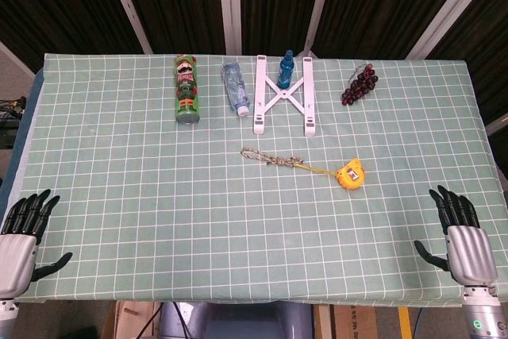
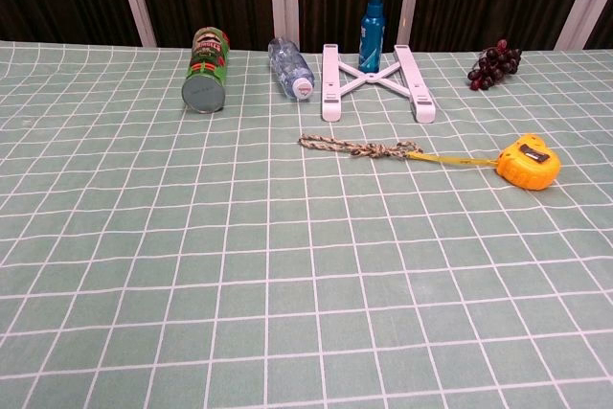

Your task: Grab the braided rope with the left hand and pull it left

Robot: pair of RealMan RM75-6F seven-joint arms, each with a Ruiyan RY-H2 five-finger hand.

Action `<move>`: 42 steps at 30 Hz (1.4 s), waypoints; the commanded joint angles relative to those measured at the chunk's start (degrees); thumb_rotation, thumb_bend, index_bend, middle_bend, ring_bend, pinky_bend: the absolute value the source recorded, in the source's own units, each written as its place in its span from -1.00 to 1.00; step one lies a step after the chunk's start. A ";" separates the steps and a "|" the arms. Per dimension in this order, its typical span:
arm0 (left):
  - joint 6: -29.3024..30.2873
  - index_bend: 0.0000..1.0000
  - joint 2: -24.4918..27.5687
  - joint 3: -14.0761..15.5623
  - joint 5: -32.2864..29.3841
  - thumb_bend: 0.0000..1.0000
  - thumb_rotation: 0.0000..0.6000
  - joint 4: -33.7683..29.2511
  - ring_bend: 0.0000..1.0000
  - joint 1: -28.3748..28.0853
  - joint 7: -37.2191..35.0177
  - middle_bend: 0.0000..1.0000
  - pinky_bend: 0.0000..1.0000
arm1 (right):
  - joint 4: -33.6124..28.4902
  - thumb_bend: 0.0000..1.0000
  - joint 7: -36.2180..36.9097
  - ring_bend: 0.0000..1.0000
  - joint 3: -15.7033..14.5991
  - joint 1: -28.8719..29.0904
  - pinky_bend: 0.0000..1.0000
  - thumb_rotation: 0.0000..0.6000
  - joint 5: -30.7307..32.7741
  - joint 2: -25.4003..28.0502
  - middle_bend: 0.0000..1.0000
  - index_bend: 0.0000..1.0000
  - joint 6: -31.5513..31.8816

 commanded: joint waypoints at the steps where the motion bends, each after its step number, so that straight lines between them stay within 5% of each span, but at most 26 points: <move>1: -0.38 -1.00 0.12 -0.29 0.07 -0.93 1.00 -0.12 -1.00 0.19 -0.27 -1.00 -1.00 | 0.02 -0.46 0.01 -1.00 -0.07 0.04 -1.00 1.00 0.00 -0.03 -1.00 -1.00 -0.16; 14: -7.05 -0.92 -0.21 -5.00 -3.68 -0.84 1.00 -4.61 -1.00 -3.46 2.68 -1.00 -1.00 | -0.29 -0.46 1.25 -1.00 0.46 0.38 -1.00 1.00 2.52 0.11 -1.00 -1.00 -1.92; 19: -14.96 -0.61 -0.36 -12.32 -9.37 -0.67 1.00 -10.91 -1.00 -10.61 9.54 -1.00 -1.00 | -0.64 -0.46 1.93 -1.00 0.63 0.57 -1.00 1.00 3.48 0.35 -1.00 -1.00 -2.78; 23: -24.25 -0.48 -4.94 -21.20 -20.91 -0.55 1.00 -11.71 -1.00 -20.67 20.81 -1.00 -1.00 | -1.17 -0.46 2.48 -1.00 0.80 0.86 -1.00 1.00 5.02 0.70 -1.00 -1.00 -4.20; 32: -29.51 -0.31 -16.77 -30.20 -37.41 -0.42 1.00 -3.67 -1.00 -35.00 33.34 -0.91 -1.00 | -1.83 -0.46 3.61 -1.00 1.11 1.03 -1.00 1.00 6.31 1.15 -1.00 -1.00 -5.15; 42: -31.76 -0.17 -27.80 -32.20 -46.78 -0.37 1.00 6.58 -1.00 -46.71 41.37 -0.84 -1.00 | -2.89 -0.46 5.30 -1.00 1.38 1.30 -1.00 1.00 8.18 1.95 -1.00 -1.00 -6.85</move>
